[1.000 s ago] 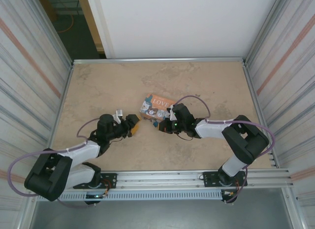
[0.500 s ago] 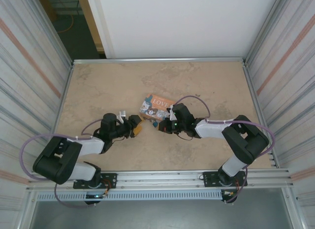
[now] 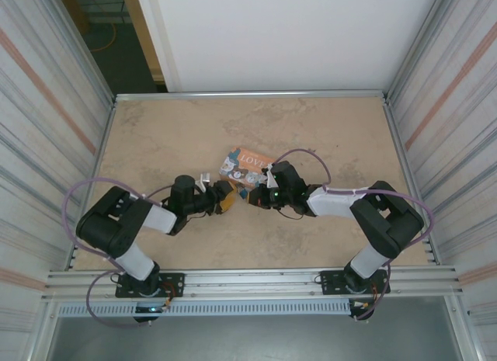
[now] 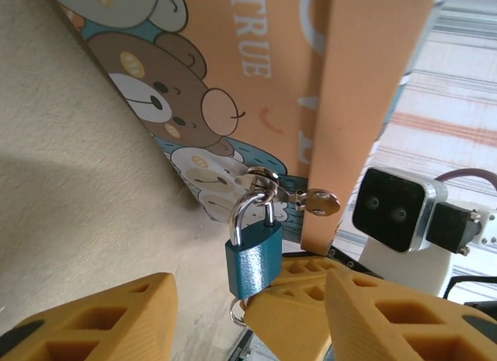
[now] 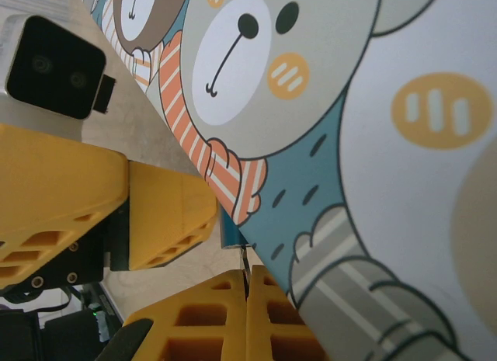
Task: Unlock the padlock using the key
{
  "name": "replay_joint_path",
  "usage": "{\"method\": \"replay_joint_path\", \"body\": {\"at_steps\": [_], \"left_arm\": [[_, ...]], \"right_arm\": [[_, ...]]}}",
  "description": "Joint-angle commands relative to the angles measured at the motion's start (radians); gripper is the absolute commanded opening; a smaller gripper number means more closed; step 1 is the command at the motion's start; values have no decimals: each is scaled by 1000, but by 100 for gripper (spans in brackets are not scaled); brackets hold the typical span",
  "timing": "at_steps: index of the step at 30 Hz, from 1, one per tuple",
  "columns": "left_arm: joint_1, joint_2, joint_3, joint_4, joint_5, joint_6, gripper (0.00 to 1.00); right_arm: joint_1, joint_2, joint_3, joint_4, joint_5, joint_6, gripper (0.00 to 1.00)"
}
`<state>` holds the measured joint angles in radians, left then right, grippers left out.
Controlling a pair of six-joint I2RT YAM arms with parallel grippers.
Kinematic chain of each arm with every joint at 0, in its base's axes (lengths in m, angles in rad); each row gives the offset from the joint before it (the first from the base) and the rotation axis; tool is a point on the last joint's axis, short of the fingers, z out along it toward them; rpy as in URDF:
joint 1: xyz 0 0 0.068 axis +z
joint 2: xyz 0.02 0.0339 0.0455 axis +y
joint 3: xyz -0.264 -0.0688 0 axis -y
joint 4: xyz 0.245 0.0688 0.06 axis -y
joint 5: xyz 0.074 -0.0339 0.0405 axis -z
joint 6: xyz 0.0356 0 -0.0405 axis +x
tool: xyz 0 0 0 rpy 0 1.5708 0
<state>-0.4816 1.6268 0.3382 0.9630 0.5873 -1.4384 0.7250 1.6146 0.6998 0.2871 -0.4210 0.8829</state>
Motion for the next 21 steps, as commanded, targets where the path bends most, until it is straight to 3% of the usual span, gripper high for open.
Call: {"method": "replay_joint_path", "body": {"at_steps": [1,21], "left_arm": [[-9,36,20,97,12,-33,52],[-45,157,48,234,-7,-109,37]], "right_arm": [[1,5,32,34,-25,11,0],[1,1,27,65,-39,38,0]]}}
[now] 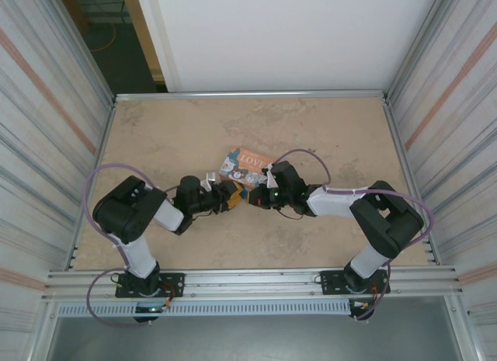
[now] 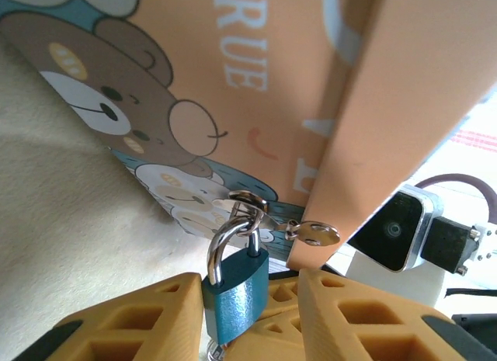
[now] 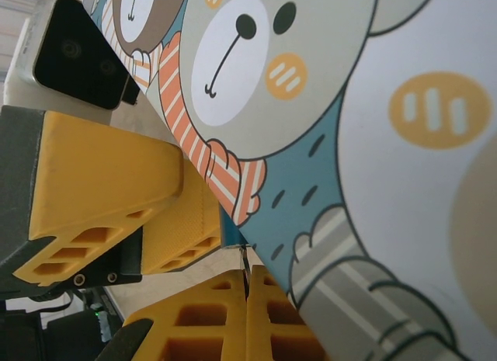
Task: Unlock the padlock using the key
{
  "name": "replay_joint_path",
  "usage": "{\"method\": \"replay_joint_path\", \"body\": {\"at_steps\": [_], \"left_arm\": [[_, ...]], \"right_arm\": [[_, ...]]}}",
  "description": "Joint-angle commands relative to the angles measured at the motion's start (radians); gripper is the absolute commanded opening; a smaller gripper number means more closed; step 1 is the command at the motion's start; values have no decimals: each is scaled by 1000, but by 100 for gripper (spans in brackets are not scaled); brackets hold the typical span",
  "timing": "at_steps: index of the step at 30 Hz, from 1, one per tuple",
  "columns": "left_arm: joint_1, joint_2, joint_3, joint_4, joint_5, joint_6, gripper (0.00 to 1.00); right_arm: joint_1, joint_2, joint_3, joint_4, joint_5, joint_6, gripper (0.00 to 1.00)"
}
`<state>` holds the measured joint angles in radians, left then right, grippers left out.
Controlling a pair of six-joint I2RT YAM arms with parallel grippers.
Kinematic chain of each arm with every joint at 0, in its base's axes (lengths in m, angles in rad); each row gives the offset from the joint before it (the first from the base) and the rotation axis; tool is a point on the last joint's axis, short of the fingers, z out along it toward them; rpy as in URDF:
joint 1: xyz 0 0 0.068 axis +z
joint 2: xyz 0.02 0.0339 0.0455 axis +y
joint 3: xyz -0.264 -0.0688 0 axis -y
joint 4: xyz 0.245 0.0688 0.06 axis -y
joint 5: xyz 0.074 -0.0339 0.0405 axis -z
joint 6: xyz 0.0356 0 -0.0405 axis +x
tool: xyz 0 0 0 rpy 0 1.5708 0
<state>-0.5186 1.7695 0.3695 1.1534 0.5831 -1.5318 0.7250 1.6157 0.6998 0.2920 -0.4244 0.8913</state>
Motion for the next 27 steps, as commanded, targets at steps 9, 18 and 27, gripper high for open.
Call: {"method": "replay_joint_path", "body": {"at_steps": [9,18,27], "left_arm": [[-21,47,29,76,-12,-29,31],[-23,36,0,92,-54,-32,16],[-24,-15,-13,65,-76,-19,0]], "right_arm": [[-4,4,18,117,-56,73,0],[-7,-16,6,113,-50,81,0],[-13,-78,-28,99,-25,66,22]]}}
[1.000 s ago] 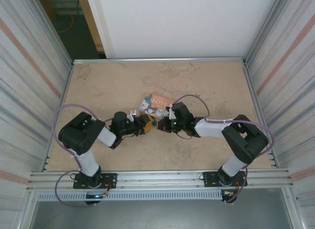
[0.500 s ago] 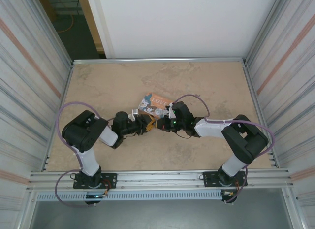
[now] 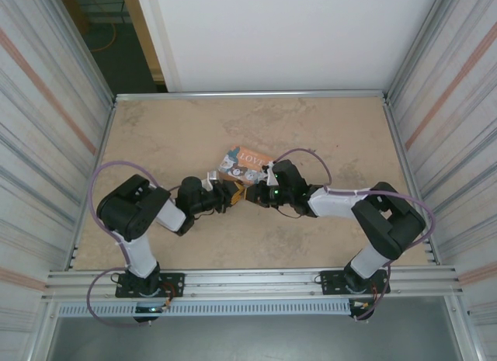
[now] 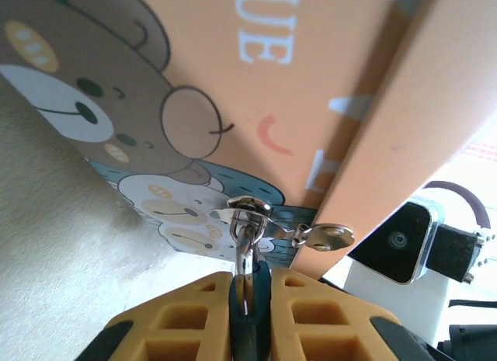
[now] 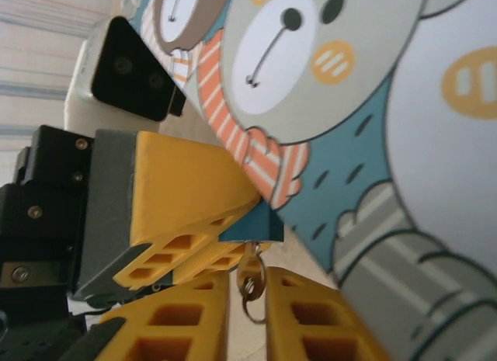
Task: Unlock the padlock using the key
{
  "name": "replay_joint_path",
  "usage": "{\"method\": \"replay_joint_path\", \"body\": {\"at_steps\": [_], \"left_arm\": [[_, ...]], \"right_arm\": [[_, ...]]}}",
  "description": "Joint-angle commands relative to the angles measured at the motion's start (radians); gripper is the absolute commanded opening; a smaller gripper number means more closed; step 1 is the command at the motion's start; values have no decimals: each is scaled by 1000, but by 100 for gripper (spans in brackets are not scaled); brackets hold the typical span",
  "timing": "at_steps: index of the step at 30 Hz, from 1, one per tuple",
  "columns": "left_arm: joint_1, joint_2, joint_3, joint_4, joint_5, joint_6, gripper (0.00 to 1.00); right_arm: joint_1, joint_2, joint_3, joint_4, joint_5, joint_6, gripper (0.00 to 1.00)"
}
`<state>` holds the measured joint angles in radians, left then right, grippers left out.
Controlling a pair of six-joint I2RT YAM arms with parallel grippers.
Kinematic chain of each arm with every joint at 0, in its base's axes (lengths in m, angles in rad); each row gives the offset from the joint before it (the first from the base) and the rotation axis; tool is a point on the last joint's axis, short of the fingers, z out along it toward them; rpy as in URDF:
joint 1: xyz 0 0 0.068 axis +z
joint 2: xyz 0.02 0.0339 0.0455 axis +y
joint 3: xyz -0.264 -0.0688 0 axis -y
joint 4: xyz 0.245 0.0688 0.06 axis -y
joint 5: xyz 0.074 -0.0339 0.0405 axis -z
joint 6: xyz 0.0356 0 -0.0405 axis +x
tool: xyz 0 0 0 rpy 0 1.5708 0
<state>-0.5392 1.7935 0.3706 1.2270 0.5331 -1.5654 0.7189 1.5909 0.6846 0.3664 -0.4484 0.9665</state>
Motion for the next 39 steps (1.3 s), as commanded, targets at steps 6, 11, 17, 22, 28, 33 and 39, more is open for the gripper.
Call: {"method": "replay_joint_path", "body": {"at_steps": [6,11,17,22,28,33,39], "left_arm": [[-3,-126,-15,-116,-40,43,0],[-7,-214,-7,-231,-55,44,0],[-22,-362,46,-543,-92,72,0],[-25,-492,119,-830,-132,140,0],[-29,-588,203,-1061,-179,160,0],[-37,-599,287,-1202,-198,165,0],[-50,-586,305,-1217,-190,127,0]], "right_arm": [[-9,-140,-26,-80,50,-93,32],[-3,-247,-33,-143,107,-225,35],[68,-391,5,-288,282,-480,41],[172,-481,-8,-320,445,-738,48],[291,-542,-72,-271,609,-1067,47],[345,-531,-98,-230,688,-1282,46],[428,-437,-73,-188,865,-1453,45]]}}
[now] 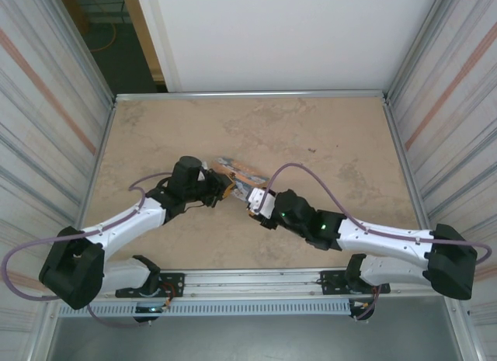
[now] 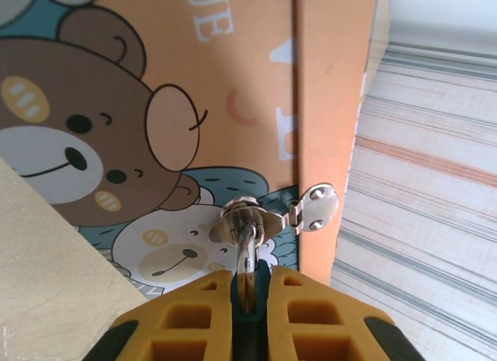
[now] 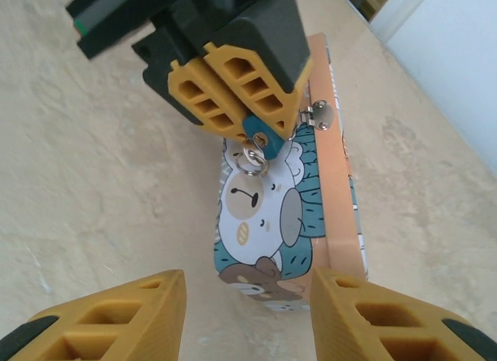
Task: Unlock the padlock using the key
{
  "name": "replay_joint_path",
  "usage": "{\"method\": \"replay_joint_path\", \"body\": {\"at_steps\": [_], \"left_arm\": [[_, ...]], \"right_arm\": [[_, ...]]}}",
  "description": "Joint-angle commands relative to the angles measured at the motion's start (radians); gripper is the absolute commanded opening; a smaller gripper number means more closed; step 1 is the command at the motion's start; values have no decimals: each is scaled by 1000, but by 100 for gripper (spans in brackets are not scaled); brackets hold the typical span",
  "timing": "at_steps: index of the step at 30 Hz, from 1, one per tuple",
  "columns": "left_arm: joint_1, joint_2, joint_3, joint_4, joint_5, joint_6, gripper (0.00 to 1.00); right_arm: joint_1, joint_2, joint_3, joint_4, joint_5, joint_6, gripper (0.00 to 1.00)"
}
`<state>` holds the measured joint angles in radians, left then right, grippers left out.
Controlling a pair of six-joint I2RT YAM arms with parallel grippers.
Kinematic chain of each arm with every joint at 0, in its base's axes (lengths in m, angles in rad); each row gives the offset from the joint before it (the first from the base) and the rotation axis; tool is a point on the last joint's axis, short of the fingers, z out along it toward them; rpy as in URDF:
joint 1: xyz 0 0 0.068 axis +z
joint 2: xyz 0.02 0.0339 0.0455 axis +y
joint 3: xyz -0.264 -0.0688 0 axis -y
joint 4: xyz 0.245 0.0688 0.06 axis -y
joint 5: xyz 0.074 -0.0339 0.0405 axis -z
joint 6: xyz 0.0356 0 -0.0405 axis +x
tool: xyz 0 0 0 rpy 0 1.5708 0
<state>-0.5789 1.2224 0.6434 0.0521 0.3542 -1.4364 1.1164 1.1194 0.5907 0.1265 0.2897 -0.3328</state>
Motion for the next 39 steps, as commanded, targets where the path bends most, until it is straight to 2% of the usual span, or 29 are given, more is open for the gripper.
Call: {"method": "replay_joint_path", "body": {"at_steps": [1,15,39], "left_arm": [[-11,-14,36,-46,-11,-1,0],[-12,0,34,-26,2,-7,0],[-15,9,25,1,20,-19,0]], "right_arm": [[37,51,25,61,140,-175,44],[43,183,88,149,162,-308,33],[44,316,166,191,180,-345,23]]}}
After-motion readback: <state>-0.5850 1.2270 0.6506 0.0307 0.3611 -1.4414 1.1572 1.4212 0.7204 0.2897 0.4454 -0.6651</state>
